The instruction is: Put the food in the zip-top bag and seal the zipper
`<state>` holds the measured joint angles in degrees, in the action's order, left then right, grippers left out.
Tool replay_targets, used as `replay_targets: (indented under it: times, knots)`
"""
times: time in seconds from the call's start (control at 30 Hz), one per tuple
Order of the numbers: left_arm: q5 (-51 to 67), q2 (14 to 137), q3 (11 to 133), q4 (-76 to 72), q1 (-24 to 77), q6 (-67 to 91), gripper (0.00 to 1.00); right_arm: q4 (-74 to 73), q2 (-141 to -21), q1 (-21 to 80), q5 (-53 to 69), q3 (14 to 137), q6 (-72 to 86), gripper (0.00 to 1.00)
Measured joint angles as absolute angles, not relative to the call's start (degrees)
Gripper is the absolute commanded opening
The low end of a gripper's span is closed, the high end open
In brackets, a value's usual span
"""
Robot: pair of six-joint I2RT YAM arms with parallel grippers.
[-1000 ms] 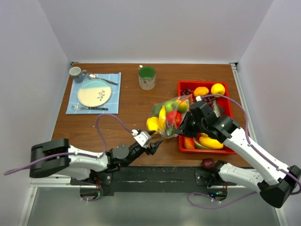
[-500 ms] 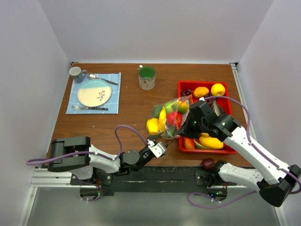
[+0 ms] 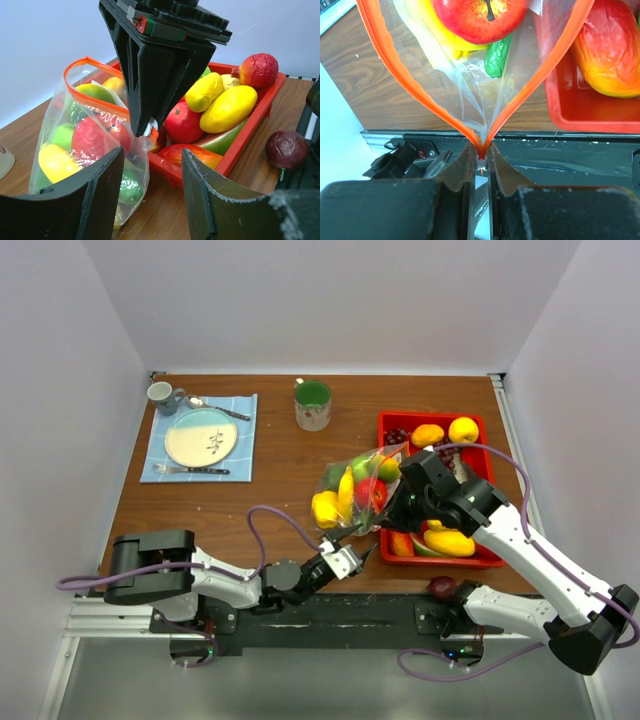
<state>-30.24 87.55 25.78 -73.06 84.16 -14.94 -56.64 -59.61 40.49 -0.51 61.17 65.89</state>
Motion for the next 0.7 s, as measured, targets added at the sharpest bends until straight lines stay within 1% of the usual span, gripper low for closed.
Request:
replay_targets:
  times: [0.13, 0.3, 0.33, 0.63, 0.7]
  knots:
    - [-30.37, 88.44, 26.72, -72.99, 84.16, -14.57, 0.53, -56.66, -59.61, 40.49, -0.54, 61.17, 66.13, 0.0]
    - [-30.5, 89.32, 29.02, -73.14, 84.16, -14.55, 0.48, -56.88, -59.59, 40.49, -0.54, 61.17, 66.65, 0.0]
    - [-30.52, 89.36, 29.12, -73.19, 84.16, -14.55, 0.46, -57.01, -59.55, 40.49, -0.54, 61.17, 66.74, 0.0]
    - [-30.68, 89.89, 29.17, -73.17, 84.16, -14.06, 0.45, -57.52, -58.98, 40.49, -0.54, 61.17, 67.81, 0.0]
    - [-30.72, 89.91, 29.17, -73.17, 84.16, -14.04, 0.42, -57.52, -58.98, 40.49, -0.54, 61.17, 67.94, 0.0]
